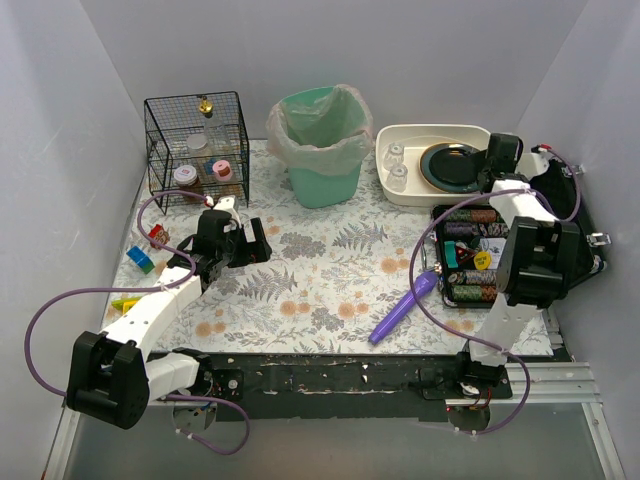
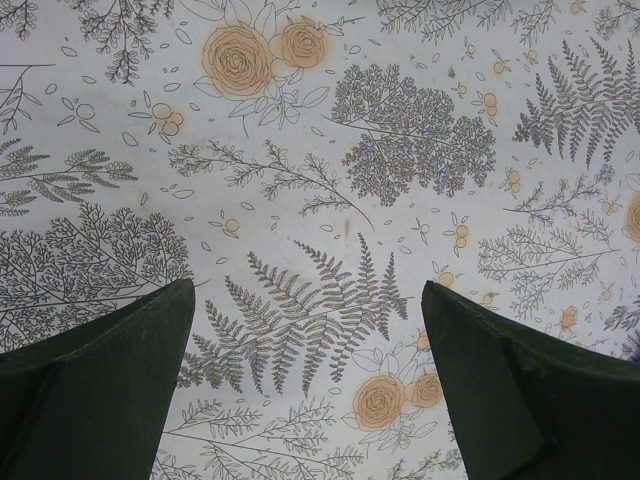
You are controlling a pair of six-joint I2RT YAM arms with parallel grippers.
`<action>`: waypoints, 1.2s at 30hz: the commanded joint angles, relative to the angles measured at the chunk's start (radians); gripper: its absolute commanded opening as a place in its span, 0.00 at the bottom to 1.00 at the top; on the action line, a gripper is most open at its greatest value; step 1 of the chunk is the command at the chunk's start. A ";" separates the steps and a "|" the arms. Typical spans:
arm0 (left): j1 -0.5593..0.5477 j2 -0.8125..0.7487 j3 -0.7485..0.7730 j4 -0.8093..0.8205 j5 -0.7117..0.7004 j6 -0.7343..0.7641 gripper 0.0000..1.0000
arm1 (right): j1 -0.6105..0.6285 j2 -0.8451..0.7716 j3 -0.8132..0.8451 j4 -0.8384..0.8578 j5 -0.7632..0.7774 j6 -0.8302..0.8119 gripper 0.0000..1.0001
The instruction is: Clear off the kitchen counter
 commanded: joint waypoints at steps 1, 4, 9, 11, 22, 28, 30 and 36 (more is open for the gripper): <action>0.002 -0.026 0.018 0.001 -0.015 0.012 0.98 | 0.001 -0.154 -0.113 0.045 0.057 -0.049 0.69; 0.004 -0.036 0.019 0.001 -0.008 0.013 0.98 | 0.012 -0.237 -0.167 0.073 0.073 -0.054 0.69; 0.004 -0.036 0.016 0.009 0.000 0.010 0.98 | 0.067 -0.375 -0.240 0.085 0.133 -0.089 0.71; 0.004 -0.030 0.021 0.007 -0.011 0.010 0.98 | 0.101 -0.437 -0.280 0.099 0.156 -0.142 0.83; 0.004 -0.030 0.035 0.024 -0.018 -0.023 0.98 | 0.274 -0.745 -0.529 0.260 0.085 -0.484 0.89; 0.004 -0.056 0.025 0.038 -0.075 -0.020 0.98 | 0.310 -0.882 -0.714 0.339 -0.023 -0.632 0.90; 0.002 -0.069 0.025 0.041 -0.083 -0.020 0.98 | 0.311 -0.908 -0.759 0.348 -0.054 -0.667 0.90; 0.004 -0.087 0.015 0.058 -0.040 -0.016 0.98 | 0.311 -0.946 -0.857 0.342 -0.121 -0.754 0.91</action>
